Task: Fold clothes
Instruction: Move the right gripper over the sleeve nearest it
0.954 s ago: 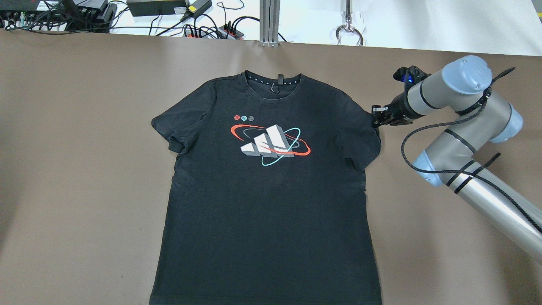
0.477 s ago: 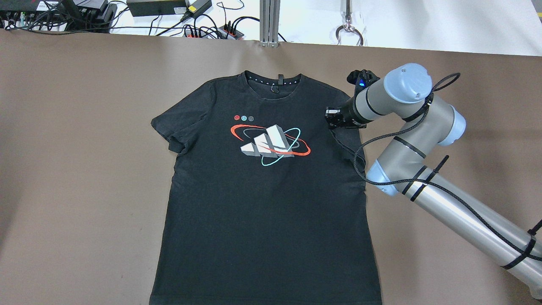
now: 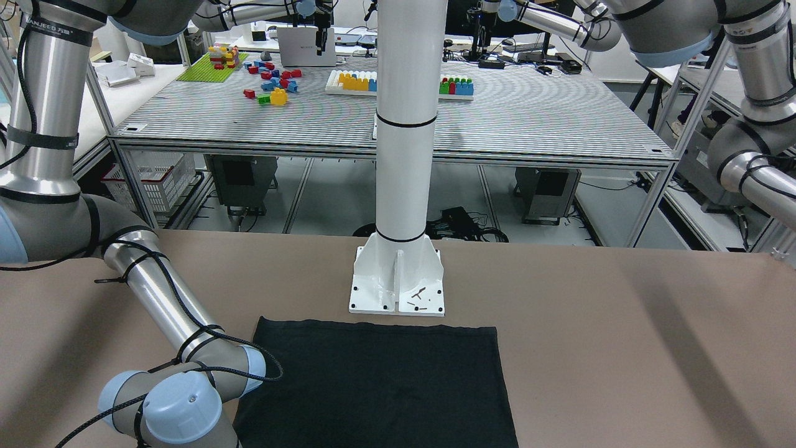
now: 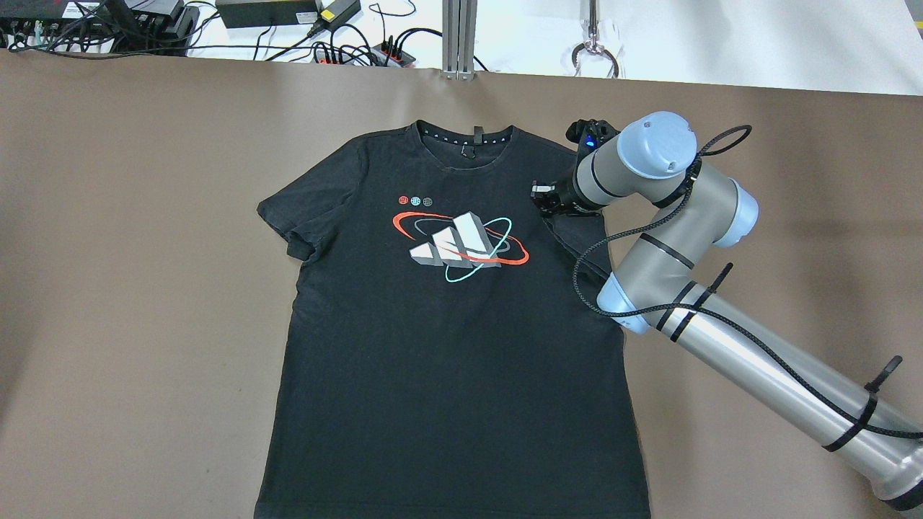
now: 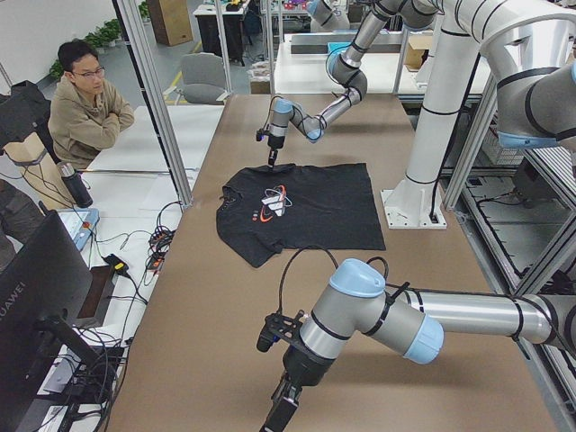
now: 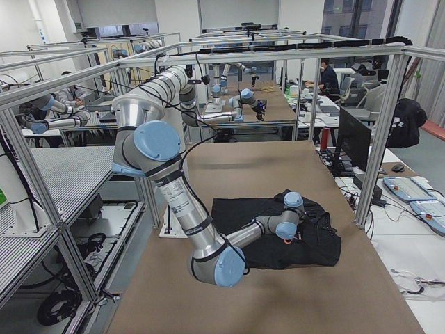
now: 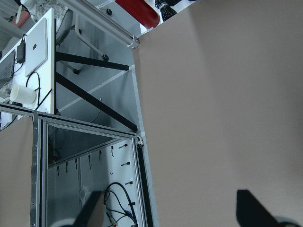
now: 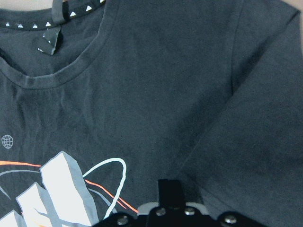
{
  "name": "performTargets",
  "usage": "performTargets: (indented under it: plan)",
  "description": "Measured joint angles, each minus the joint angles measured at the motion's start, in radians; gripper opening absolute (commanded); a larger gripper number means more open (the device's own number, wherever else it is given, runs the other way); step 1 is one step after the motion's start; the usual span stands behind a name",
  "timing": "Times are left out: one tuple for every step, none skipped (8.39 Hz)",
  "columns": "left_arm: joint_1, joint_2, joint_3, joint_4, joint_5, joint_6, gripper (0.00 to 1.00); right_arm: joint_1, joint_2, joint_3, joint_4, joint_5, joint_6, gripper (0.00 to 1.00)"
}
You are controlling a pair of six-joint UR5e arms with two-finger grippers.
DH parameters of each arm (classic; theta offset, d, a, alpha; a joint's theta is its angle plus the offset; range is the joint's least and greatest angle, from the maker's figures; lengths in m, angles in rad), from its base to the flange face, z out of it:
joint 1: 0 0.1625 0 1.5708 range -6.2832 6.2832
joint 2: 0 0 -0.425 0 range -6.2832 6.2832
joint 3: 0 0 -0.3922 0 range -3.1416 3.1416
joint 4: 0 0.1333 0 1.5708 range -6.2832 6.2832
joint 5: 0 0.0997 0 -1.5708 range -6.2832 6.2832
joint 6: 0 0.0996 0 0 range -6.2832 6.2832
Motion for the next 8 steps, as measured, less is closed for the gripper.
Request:
performTargets:
  plan:
    - [0.0, 0.002, 0.0, -0.001, 0.0, 0.0, 1.0, -0.004, 0.007, -0.011, 0.0, -0.011, 0.0, 0.21]
    - [0.0, 0.003, 0.001, -0.001, 0.0, 0.001, 1.0, -0.006, 0.011, -0.016, 0.0, -0.018, 0.0, 0.94]
    - [0.0, 0.003, 0.002, 0.0, -0.001, 0.0, 1.0, -0.008, 0.013, -0.018, 0.0, -0.028, 0.0, 0.95]
    - [0.002, 0.003, 0.003, -0.001, -0.011, -0.006, 1.0, -0.012, 0.015, -0.017, 0.0, -0.038, 0.001, 0.95]
    - [0.012, -0.003, 0.003, -0.002, -0.042, -0.016, 1.0, -0.014, 0.016, -0.012, 0.0, -0.044, 0.003, 0.95]
    - [0.035, -0.026, 0.008, 0.002, -0.113, -0.038, 1.0, -0.016, 0.019, -0.001, -0.001, -0.046, 0.013, 0.95]
    - [0.074, -0.063, 0.025, 0.005, -0.206, -0.084, 1.0, -0.017, 0.019, 0.014, -0.001, -0.047, 0.03, 0.95]
    - [0.125, -0.11, 0.055, 0.006, -0.305, -0.151, 0.99, -0.023, 0.017, 0.034, -0.002, -0.047, 0.053, 0.95]
